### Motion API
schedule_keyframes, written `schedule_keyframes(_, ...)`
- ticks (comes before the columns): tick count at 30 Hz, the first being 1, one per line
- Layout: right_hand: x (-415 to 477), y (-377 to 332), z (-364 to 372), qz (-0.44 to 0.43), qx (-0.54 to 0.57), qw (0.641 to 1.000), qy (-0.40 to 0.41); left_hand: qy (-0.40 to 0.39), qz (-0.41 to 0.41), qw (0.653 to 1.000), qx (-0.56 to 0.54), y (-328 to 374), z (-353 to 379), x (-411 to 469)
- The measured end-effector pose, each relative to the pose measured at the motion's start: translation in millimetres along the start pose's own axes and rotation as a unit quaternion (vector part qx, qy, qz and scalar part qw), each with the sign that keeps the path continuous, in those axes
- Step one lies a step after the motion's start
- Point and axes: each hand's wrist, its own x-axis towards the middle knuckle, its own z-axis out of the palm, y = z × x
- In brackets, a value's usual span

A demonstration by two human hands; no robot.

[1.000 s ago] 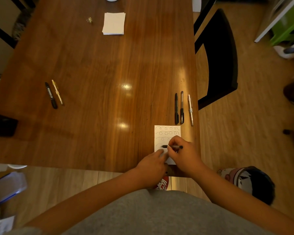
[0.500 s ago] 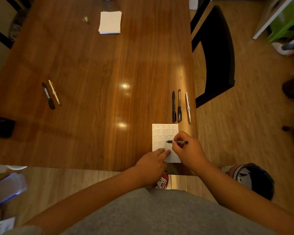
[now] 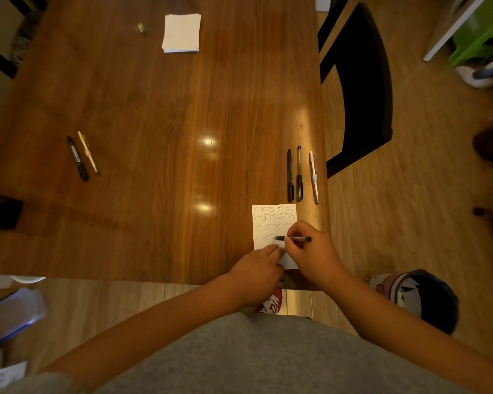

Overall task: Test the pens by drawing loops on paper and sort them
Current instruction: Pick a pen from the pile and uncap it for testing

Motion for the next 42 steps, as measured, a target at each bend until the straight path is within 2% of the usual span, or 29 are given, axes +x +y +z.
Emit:
schedule_keyframes(13, 3, 9, -9, 0.024, 0.011, 0.999, 0.029, -0.040, 0.002, 0.999, 0.025, 1, 3, 3)
schedule_keyframes(28, -4, 9, -8, 0.032, 0.020, 0.999, 0.016, -0.029, 0.004, 0.999, 0.013, 1, 1, 7)
schedule_keyframes(42, 0, 18, -19, 0.039, 0.020, 0.998, 0.053, -0.029, 0.006, 0.999, 0.034, 3, 7, 9)
